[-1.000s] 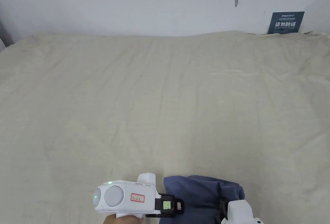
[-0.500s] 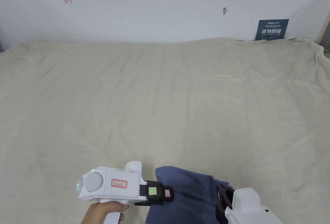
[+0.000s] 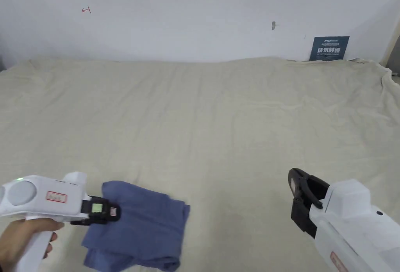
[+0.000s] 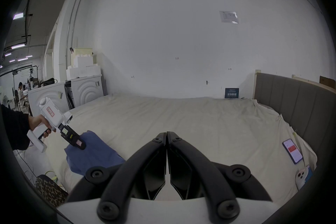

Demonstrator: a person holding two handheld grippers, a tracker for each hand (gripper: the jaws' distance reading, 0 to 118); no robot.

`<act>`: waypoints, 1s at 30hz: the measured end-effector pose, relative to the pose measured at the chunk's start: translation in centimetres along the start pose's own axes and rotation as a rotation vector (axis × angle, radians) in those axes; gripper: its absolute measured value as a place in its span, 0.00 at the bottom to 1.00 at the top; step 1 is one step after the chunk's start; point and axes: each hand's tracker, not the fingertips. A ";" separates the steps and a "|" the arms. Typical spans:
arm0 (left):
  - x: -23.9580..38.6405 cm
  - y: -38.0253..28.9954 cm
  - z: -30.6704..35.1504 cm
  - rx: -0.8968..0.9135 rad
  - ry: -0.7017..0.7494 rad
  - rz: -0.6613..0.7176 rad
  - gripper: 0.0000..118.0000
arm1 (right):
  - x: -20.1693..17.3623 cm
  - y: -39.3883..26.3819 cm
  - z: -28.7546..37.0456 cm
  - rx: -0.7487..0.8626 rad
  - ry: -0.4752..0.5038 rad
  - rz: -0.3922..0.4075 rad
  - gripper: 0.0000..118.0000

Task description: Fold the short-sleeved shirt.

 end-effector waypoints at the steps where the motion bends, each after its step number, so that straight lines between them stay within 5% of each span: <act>1: -1.5 0.5 0.9 -0.004 0.008 0.000 0.14 | -0.2 0.3 -0.1 0.007 -0.004 0.001 0.00; 14: -15.9 2.0 6.5 -0.067 0.301 0.157 0.14 | -3.3 -0.2 -3.4 -0.015 -0.015 0.042 0.00; 24: -16.2 0.1 2.6 -0.064 0.463 0.149 0.18 | -2.8 -0.6 -4.7 -0.045 -0.025 0.023 0.00; 30: -12.7 -0.3 4.7 0.046 0.676 -0.051 0.86 | -1.1 0.8 -3.4 -0.031 -0.053 -0.001 0.00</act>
